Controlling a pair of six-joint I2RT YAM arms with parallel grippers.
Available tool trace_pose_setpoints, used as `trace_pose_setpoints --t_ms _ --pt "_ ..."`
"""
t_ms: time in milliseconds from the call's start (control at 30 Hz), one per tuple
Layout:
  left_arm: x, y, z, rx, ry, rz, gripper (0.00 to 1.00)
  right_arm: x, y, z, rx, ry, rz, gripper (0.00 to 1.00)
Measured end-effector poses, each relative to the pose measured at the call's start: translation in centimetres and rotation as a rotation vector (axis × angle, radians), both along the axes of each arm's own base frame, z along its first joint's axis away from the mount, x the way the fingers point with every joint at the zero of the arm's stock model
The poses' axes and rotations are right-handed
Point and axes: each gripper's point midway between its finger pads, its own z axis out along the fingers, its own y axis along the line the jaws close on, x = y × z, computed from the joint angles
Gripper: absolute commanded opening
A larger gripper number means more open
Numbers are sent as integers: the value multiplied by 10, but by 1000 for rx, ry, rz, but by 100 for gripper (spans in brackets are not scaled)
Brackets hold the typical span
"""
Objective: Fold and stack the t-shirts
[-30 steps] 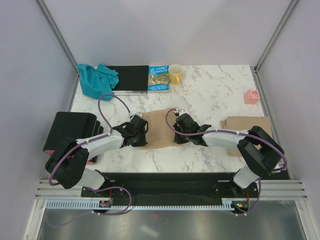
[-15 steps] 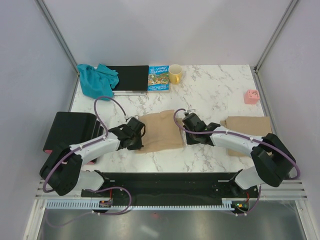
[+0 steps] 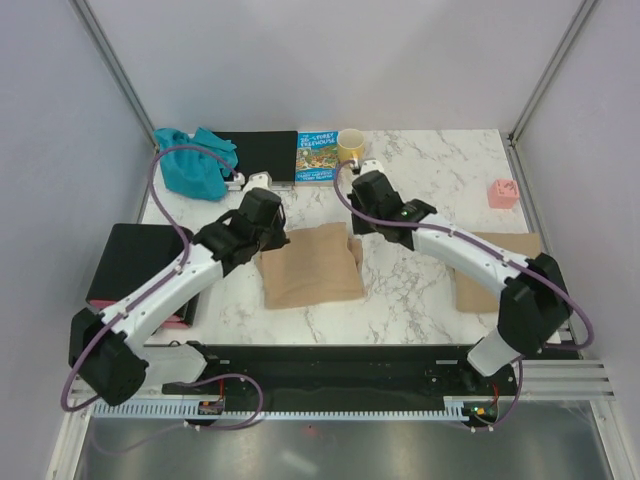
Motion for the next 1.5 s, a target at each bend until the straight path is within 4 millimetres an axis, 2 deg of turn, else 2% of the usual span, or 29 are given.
trace_pose_setpoints --t_ms 67,133,200,300,400,633,1000,1500 --pt "17 -3 -9 13 -1 16 2 20 22 3 30 -22 30 0" --pt "30 -4 -35 46 37 31 2 31 38 -5 47 -21 62 0" --pt "36 -1 -66 86 91 41 2 39 53 -25 55 -1 100 0" --pt "37 4 -103 131 164 49 2 41 64 -56 47 51 133 0" --pt "39 4 -118 146 186 50 2 40 70 -79 45 90 154 0" --pt "50 7 -144 174 208 60 2 48 75 -108 39 110 157 0" --pt "58 27 -153 153 214 115 2 60 52 -126 73 141 106 0" --pt "56 35 -154 120 190 130 2 55 45 -126 104 131 95 0"
